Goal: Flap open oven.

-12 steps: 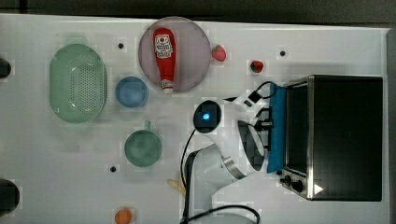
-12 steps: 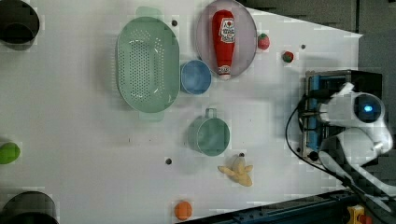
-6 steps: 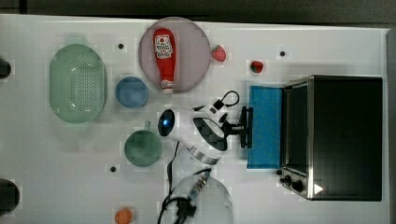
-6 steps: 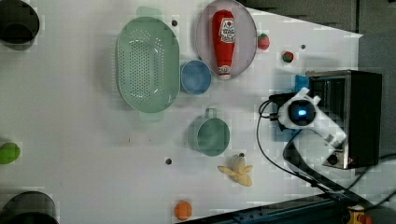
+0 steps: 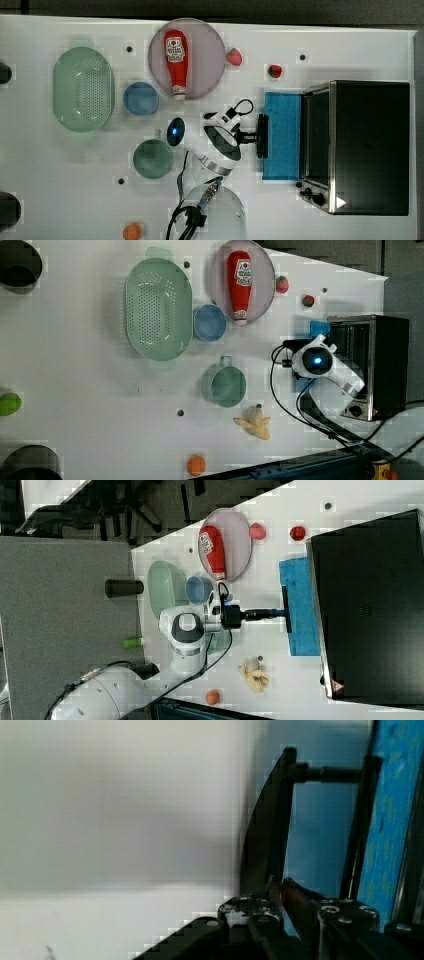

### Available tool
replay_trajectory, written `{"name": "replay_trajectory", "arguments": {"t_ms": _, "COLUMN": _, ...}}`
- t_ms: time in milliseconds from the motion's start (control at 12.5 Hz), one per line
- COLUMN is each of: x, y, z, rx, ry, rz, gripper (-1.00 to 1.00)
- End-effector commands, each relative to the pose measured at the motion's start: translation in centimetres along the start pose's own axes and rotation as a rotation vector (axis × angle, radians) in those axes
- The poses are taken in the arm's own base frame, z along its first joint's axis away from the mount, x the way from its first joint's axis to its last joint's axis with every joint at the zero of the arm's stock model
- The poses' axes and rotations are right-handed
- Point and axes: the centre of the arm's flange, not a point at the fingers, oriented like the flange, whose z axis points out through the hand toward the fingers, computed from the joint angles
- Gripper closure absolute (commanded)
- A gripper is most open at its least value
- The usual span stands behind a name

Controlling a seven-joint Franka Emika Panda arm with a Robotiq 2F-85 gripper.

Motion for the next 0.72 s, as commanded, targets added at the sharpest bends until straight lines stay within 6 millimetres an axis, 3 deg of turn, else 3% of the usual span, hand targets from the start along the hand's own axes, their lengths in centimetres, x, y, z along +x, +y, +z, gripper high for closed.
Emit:
{"name": "replay_trajectory", "arguments": {"t_ms": 80, "x": 3.0, "y": 4.4, "z": -6.1, "rx": 0.112, "ry": 0.08, "rz": 0.245, "gripper": 0.65}}
{"name": "replay_trajectory", "arguments": {"t_ms": 400, "x": 3.7, "y": 9.9, "z": -13.3, "rx": 0.327, "ry": 0.015, "rz": 0.582, "gripper": 0.65}}
{"name": "replay_trajectory", "arguments": {"t_ms": 720, "x": 2.4, "y": 14.7, "z": -19.0, "rx": 0.471, "ry": -0.073, "rz": 0.778, "gripper": 0.65}}
